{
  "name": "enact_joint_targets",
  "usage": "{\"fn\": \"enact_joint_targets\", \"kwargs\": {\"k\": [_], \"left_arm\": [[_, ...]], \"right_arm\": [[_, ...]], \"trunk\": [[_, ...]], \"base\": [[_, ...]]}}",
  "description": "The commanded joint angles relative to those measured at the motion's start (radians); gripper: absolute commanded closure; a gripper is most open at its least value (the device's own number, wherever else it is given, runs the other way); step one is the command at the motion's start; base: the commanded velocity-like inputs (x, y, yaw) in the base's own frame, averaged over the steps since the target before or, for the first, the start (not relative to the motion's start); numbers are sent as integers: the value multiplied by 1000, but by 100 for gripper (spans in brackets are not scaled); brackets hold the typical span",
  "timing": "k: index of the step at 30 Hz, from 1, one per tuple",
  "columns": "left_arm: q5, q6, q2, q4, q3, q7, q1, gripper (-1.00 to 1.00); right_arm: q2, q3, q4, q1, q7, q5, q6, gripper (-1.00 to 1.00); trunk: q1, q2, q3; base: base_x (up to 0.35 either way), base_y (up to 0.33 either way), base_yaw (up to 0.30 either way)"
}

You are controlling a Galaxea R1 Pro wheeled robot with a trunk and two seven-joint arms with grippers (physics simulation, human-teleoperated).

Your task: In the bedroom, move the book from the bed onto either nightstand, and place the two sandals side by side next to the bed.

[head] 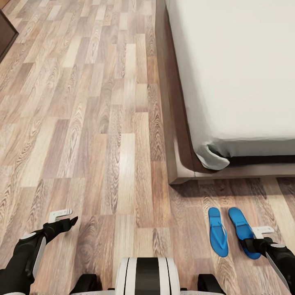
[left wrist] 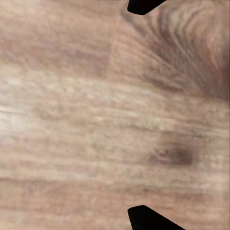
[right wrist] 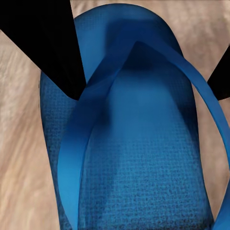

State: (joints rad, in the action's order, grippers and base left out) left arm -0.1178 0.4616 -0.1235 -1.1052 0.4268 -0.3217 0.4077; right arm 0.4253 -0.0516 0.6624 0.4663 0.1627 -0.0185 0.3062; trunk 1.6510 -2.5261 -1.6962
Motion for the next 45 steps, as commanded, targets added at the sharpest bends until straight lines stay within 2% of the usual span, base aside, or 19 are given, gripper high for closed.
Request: {"fn": "enact_joint_targets", "kwargs": {"k": [1,3,29,32,41,45], "left_arm": [[-10,3,0,-1,3,-10,1,-100],[-11,3,0,-2,3,-10,1,-100],[-10,3,1,-2,3,-11,1,-100],[-10,3,1,-1,3,-11,1,-100],[-9,3,1,-2,3,-11,1,-100],[-9,3,1,-2,3,-11,1,-100]], "right_arm": [[0,-4,2,0,4,0,7,100],[0,-4,2,0,4,0,7,100],[0,-4,2,0,4,0,7,100],[0,-4,2,0,4,0,7,100],[0,-4,2,0,4,0,7,100],[0,-4,2,0,4,0,7,100]], "trunk": [[0,0,-5],[1,-1,-12],[1,-1,-12],[3,-2,-24],[3,-2,-24],[3,-2,-32]], "base": [[0,0,0],[0,0,0],[23,22,0],[0,0,0],[0,0,0],[0,0,0]]}}
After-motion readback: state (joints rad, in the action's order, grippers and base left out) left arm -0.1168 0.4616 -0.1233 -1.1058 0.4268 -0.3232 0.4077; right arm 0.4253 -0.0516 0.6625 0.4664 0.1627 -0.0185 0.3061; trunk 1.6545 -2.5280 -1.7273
